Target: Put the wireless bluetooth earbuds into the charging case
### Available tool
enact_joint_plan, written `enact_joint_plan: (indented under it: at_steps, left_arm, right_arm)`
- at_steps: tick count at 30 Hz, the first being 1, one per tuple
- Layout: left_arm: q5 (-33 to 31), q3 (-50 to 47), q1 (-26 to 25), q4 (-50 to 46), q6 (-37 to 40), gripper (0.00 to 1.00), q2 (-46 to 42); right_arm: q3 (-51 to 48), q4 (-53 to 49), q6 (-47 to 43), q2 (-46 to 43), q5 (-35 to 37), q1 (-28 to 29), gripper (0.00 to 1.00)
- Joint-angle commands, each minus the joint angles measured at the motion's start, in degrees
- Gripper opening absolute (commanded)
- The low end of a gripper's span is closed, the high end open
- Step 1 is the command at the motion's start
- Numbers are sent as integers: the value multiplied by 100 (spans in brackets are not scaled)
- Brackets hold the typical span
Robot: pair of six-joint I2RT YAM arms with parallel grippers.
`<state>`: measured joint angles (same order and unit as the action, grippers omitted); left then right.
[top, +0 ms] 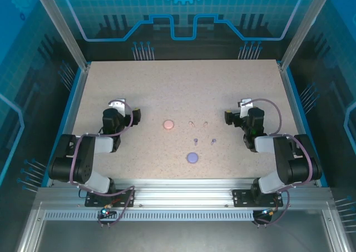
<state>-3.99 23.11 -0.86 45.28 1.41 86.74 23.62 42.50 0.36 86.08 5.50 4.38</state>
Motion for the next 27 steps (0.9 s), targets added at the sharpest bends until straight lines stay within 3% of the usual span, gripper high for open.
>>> enact_joint_plan:
  at_steps: [1, 24, 27]
  left_arm:
    - [108, 38, 42, 52, -123, 99, 23]
    - [92, 40, 86, 32, -175, 99, 27]
    - [-12, 30, 79, -14, -212, 99, -93]
  right_arm:
    - [101, 88, -53, 13, -69, -75, 100]
    - [102, 87, -41, 14, -103, -95, 100]
    - [157, -349, 90, -454, 643, 44, 100]
